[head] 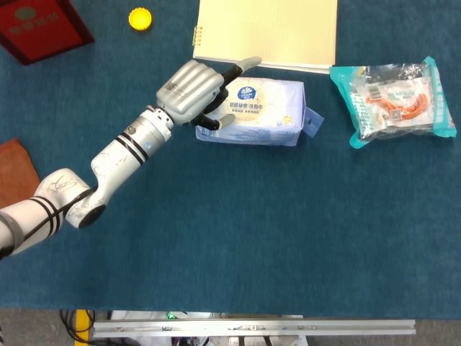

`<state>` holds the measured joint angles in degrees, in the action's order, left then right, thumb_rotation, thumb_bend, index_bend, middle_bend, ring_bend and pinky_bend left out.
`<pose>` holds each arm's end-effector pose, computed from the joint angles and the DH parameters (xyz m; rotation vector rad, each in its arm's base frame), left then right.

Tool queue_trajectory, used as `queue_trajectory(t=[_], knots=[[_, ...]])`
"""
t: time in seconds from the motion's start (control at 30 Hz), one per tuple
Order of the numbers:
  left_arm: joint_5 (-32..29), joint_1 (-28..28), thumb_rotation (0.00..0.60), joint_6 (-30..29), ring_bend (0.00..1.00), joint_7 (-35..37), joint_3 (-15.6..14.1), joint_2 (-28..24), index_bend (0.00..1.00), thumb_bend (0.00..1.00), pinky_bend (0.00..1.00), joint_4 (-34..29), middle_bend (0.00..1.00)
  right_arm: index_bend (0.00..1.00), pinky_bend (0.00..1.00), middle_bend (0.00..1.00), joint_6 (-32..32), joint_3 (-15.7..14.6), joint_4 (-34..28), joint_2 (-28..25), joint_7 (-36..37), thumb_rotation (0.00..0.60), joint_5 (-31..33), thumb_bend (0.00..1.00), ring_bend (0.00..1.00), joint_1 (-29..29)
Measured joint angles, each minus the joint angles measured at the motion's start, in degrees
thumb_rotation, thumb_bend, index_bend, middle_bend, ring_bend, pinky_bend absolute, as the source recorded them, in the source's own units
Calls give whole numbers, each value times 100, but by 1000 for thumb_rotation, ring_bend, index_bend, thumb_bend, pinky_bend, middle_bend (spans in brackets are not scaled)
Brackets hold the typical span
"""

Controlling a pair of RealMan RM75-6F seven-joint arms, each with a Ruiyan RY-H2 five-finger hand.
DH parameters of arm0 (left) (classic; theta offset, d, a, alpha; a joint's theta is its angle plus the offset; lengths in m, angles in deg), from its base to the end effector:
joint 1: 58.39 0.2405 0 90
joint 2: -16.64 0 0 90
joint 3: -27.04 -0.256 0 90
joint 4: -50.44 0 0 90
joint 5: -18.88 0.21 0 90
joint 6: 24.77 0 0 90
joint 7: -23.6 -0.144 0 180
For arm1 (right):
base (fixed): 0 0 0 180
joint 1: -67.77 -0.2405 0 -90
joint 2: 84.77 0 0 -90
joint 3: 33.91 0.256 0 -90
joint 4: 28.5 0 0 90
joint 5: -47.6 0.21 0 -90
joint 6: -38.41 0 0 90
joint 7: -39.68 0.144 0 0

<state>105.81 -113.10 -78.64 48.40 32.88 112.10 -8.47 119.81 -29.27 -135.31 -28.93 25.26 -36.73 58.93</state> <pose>-0.1099 0.3991 -0.0340 -2.0617 -0.9977 -1.2667 -0.2595 -0.2018 0.1775 1.4925 -0.7793 0.8290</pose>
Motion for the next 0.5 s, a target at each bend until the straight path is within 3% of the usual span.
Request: queue_trajectory(t=[0.2, 0.5], knots=[[-32, 8, 600, -15, 874, -109, 32, -24, 0, 291, 804, -146, 844, 357, 246, 299, 15, 25, -30, -48, 7, 600, -17, 364, 183, -10], [-397, 5, 600, 22, 873, -913, 262, 183, 0, 291, 804, -264, 847, 356, 246, 299, 33, 11, -7, -88, 86, 600, -15, 363, 183, 23]])
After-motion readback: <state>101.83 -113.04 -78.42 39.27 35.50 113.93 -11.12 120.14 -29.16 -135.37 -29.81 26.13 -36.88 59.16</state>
